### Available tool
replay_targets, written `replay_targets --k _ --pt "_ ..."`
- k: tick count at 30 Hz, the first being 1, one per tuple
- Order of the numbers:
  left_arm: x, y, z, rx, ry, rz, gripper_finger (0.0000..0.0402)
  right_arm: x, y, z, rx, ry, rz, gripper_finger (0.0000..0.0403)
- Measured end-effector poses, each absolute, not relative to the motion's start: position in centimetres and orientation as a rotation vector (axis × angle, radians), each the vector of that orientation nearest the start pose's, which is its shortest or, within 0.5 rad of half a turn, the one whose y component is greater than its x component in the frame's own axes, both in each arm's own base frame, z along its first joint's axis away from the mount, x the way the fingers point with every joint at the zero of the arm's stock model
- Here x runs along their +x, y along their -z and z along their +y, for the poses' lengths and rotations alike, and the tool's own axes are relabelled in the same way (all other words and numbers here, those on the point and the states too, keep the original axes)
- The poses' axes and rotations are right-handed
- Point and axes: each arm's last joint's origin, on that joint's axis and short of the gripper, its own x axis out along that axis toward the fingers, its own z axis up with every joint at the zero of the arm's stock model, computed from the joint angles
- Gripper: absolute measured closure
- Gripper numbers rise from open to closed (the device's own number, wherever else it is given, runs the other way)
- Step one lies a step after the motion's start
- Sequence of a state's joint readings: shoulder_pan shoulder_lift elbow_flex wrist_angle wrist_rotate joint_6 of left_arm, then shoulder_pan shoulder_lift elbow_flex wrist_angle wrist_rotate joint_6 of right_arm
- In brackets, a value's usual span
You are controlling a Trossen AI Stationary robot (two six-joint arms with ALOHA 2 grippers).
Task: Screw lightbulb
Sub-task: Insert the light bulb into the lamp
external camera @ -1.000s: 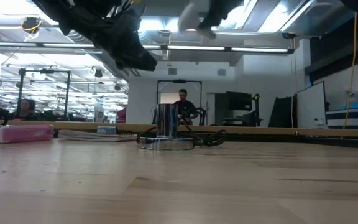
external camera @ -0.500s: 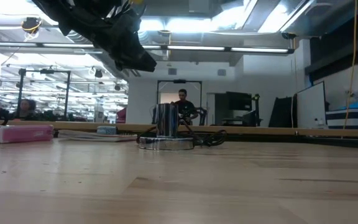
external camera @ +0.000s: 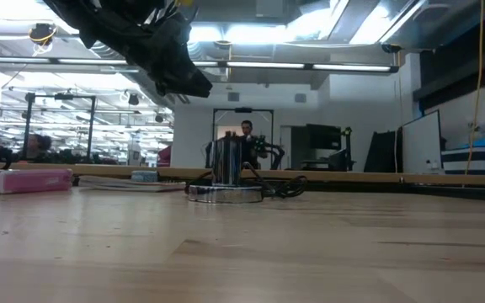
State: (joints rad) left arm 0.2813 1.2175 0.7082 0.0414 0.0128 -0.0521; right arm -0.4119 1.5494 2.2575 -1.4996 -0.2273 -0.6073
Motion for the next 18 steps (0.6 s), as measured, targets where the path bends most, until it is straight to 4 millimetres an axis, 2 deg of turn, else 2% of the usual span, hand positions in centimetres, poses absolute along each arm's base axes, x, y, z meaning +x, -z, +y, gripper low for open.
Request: replay_targets --k 7,12,18 --pt "24.8 -24.1 7.1 -0.133 -0.279 0.455 0.0247 23.6 -46.7 -7.9 -0.247 -0.154 0.906 0.0233" --pt "24.8 -24.0 7.1 -0.139 -0.280 0.455 0.0247 24.5 -44.0 -8.0 -0.148 -0.252 0.979 0.0233" --pt "24.8 -24.0 7.1 -0.139 -0.280 0.455 0.0247 25.5 -40.6 -8.4 -0.132 -0.296 1.067 0.0233"
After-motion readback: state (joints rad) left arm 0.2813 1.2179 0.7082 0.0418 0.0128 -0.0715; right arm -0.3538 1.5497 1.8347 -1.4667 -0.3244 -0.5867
